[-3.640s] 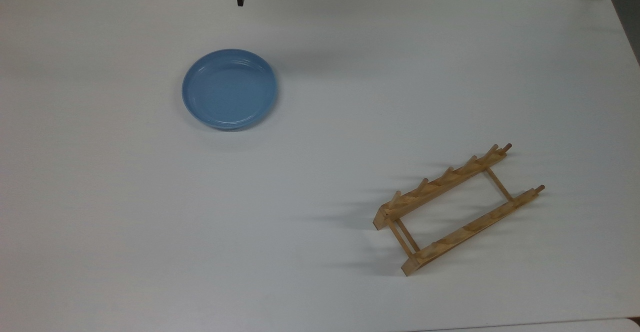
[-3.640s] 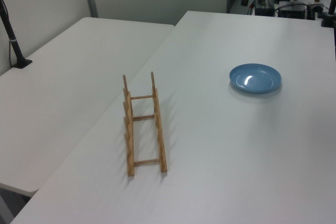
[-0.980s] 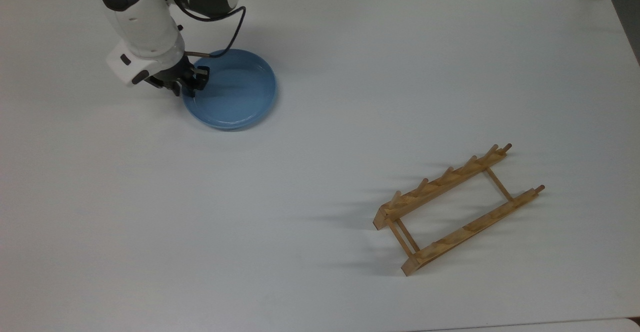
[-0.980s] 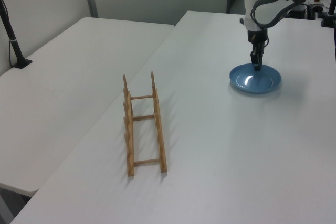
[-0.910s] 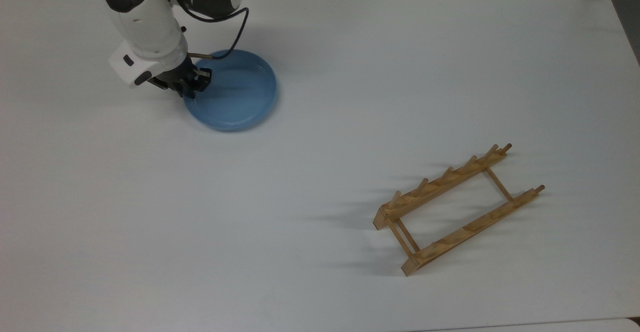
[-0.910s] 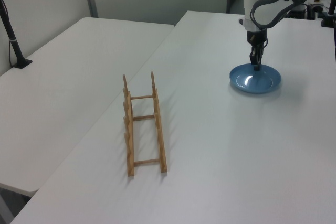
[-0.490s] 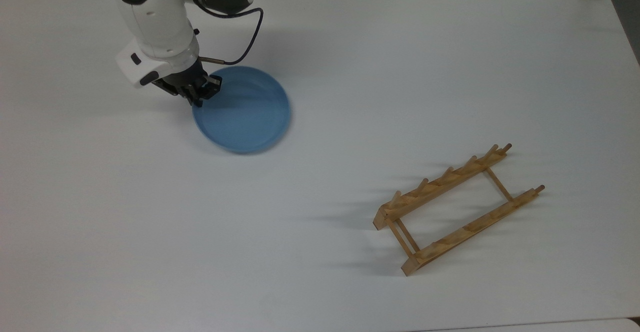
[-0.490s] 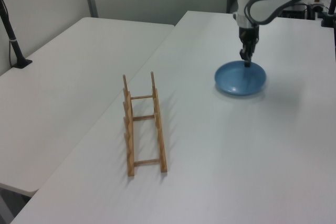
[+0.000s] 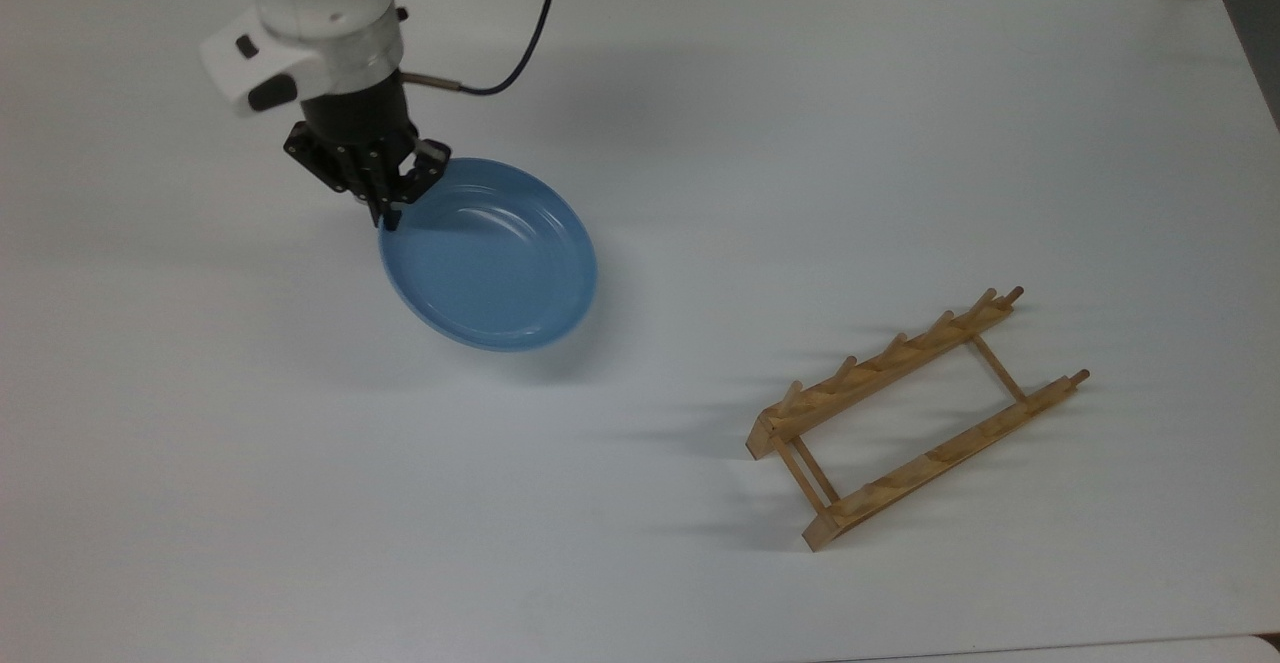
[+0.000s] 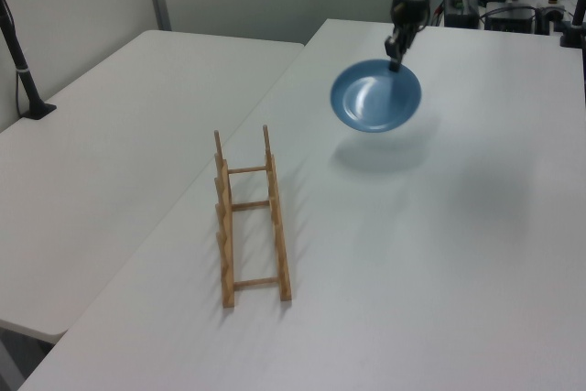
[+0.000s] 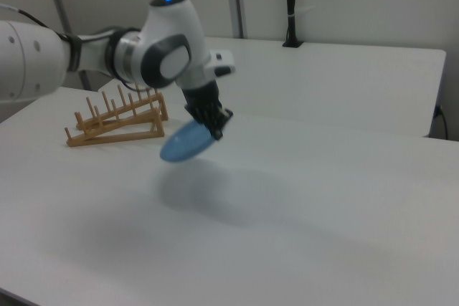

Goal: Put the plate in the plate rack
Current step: 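Lift the plate by its rim, tilting it upright, then carry the upright plate over the wooden rack and lower it between pegs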

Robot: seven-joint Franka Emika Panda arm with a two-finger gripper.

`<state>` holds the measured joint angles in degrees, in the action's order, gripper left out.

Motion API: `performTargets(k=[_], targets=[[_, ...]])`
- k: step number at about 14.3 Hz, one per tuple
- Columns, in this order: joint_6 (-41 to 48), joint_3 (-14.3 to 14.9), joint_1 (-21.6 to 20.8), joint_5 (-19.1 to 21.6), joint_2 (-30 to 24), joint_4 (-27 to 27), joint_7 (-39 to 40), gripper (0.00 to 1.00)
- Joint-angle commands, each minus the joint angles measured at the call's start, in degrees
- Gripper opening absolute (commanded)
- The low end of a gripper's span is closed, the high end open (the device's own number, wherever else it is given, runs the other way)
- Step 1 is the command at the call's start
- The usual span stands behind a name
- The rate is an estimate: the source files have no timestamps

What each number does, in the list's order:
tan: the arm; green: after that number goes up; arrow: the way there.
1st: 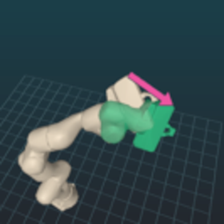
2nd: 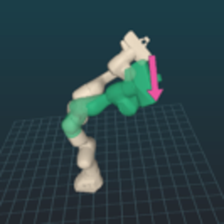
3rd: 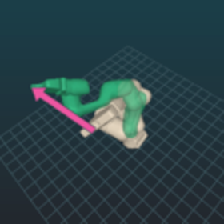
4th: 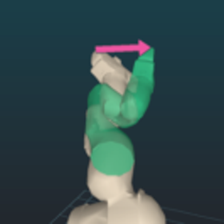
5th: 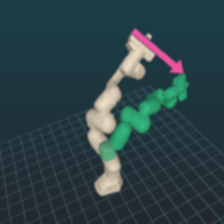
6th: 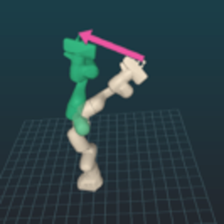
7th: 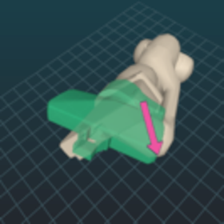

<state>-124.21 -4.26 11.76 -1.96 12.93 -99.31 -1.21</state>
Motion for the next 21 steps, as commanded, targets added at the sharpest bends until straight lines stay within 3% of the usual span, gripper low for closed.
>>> performTargets(k=[1, 4, 8, 12, 15, 21], targets=[[0.2, -3.81, -0.33, 0.21, -1.07, 4.99, -5.01, 0.0], [-2.69, -7.59, -1.2, -2.68, -1.07, 8.6, -11.77, 0.0], [-12.97, -10.49, -4.28, -23.12, -0.98, 8.69, -32.05, 0.0], [-14.04, -12.61, -7.44, -43.96, -0.72, 8.43, -50.07, 0.0], [-13.87, -12.88, -11.83, -55.66, -0.28, 8.17, -61.42, 0.0], [-10.45, -12.79, -17.9, -74.65, 1.39, 7.37, -79.7, 0.0]])
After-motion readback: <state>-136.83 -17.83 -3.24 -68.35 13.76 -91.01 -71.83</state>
